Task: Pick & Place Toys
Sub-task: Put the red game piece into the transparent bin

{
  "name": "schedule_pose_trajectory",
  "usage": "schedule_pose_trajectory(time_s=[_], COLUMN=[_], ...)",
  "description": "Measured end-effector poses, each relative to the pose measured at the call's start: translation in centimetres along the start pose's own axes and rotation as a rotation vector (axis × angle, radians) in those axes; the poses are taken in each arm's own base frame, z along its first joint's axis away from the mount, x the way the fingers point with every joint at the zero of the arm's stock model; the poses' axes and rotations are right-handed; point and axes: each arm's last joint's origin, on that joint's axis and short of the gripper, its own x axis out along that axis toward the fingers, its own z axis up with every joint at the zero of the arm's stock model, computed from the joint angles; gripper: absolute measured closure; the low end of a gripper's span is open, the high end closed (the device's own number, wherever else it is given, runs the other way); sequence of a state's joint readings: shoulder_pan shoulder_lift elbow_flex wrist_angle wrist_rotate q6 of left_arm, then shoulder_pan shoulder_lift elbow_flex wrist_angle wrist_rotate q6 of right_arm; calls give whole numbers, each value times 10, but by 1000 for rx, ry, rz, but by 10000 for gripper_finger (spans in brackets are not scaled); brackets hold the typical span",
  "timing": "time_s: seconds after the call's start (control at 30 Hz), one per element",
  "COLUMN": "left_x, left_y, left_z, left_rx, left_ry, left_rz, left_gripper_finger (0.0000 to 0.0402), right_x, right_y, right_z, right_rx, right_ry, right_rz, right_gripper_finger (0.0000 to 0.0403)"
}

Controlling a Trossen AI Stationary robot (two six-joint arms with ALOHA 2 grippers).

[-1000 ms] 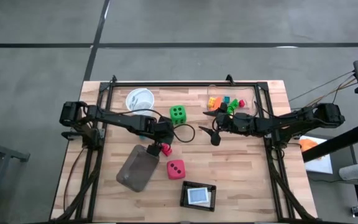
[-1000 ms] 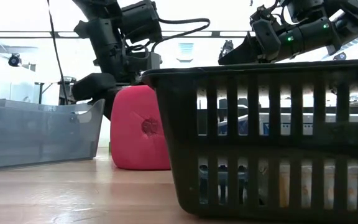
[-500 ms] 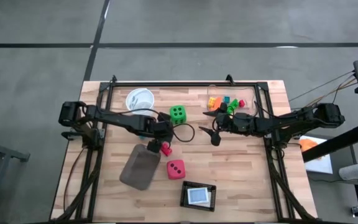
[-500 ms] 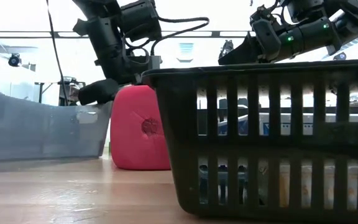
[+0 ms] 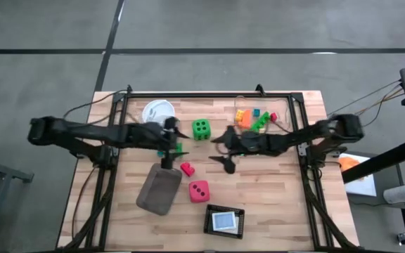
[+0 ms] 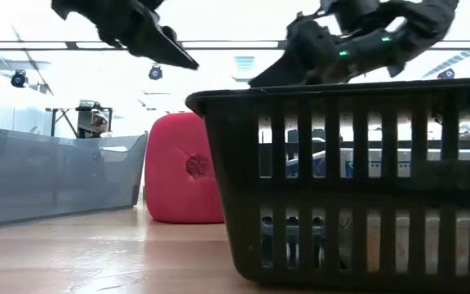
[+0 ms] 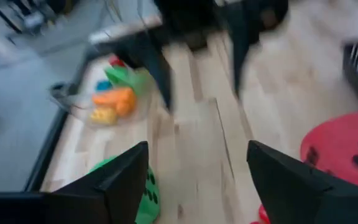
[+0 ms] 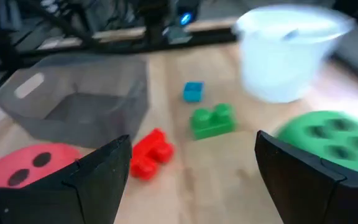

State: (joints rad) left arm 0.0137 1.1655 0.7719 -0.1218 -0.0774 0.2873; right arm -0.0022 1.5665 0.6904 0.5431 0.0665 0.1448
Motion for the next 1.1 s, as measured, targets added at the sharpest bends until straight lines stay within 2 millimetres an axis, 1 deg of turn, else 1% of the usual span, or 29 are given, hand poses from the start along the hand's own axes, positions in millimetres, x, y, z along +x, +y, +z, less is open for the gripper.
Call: schedule_pose_trajectory(time_s=[0.1, 0.17, 0.3, 0.47, 0.57, 0.8, 0.93, 1.1], left_x=[-26, -38, -53, -63, -65, -65, -65, -65], left_y=[-1, -3, -7, -9, -10, -10, -10, -10], left_z=[-11, -22, -45, -62, -66, -66, -66, -66], left_rx=[-50, -74, -122, -142, -146, -144, -140, -140], left_ry=[-101, -147, -209, -234, -239, -240, -239, -239], left_rz=[28, 47, 115, 181, 201, 206, 207, 207], left_gripper_finger=[144, 152, 157, 157, 157, 158, 158, 158], right_x=[31, 51, 85, 114, 126, 149, 155, 154], right_y=[6, 9, 14, 18, 22, 27, 27, 26], right_z=[3, 6, 13, 22, 26, 25, 20, 13], right_rx=[17, 29, 44, 71, 88, 103, 118, 117], right_ry=[66, 117, 229, 384, 468, 613, 650, 696], right_rz=[55, 77, 91, 81, 67, 36, 23, 6], right_gripper_finger=[69, 69, 69, 69, 69, 69, 69, 69])
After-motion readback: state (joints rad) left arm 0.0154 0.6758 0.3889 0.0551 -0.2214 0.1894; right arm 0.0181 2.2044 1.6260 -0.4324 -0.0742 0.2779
